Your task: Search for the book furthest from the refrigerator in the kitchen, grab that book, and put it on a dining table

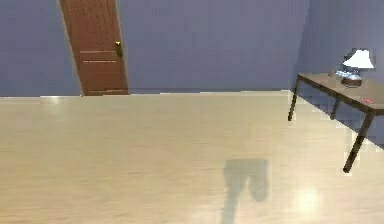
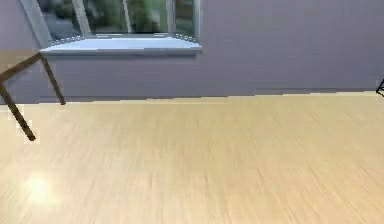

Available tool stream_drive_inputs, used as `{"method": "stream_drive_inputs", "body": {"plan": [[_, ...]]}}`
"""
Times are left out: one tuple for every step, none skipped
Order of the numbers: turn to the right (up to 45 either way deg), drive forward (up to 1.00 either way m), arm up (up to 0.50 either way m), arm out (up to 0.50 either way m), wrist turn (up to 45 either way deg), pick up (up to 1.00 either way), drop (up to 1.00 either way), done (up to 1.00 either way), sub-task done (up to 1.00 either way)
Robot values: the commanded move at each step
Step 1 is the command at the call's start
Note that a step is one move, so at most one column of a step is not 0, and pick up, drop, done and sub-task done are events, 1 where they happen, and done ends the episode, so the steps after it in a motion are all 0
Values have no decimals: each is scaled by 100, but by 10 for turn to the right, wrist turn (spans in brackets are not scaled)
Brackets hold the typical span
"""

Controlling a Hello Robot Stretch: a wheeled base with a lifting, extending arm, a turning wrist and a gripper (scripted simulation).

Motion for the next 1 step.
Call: {"method": "stream_drive_inputs", "body": {"plan": [[-390,0,0,0,0,0,0,0,0]]}}
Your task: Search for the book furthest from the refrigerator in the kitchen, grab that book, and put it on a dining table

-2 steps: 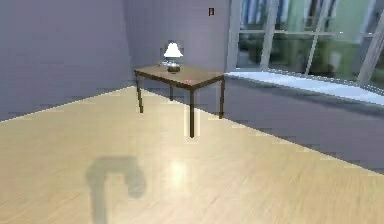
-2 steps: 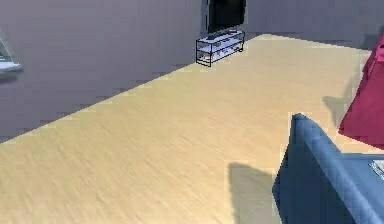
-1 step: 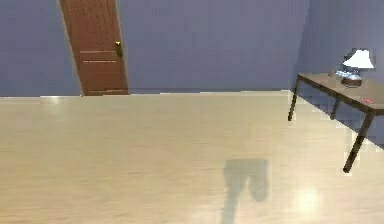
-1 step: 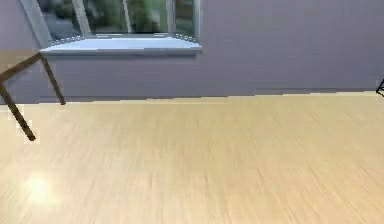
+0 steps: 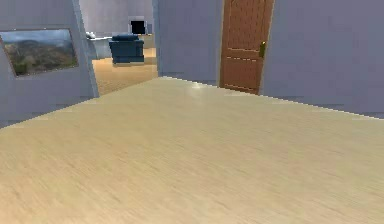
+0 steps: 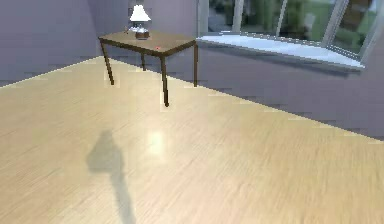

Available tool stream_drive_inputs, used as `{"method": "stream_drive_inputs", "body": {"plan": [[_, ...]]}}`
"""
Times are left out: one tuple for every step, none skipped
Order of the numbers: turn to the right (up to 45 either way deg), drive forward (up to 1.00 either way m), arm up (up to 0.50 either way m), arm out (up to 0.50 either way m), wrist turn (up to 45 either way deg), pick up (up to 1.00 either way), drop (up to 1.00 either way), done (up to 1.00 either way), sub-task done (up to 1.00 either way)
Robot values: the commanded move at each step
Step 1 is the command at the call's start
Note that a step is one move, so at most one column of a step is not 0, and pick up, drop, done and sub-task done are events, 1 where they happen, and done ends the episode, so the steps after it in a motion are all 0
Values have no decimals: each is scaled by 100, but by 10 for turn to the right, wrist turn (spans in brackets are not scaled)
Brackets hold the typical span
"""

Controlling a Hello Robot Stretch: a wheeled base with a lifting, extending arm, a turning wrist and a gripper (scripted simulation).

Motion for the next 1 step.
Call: {"method": "stream_drive_inputs", "body": {"plan": [[-30,0,0,0,0,0,0,0,0]]}}
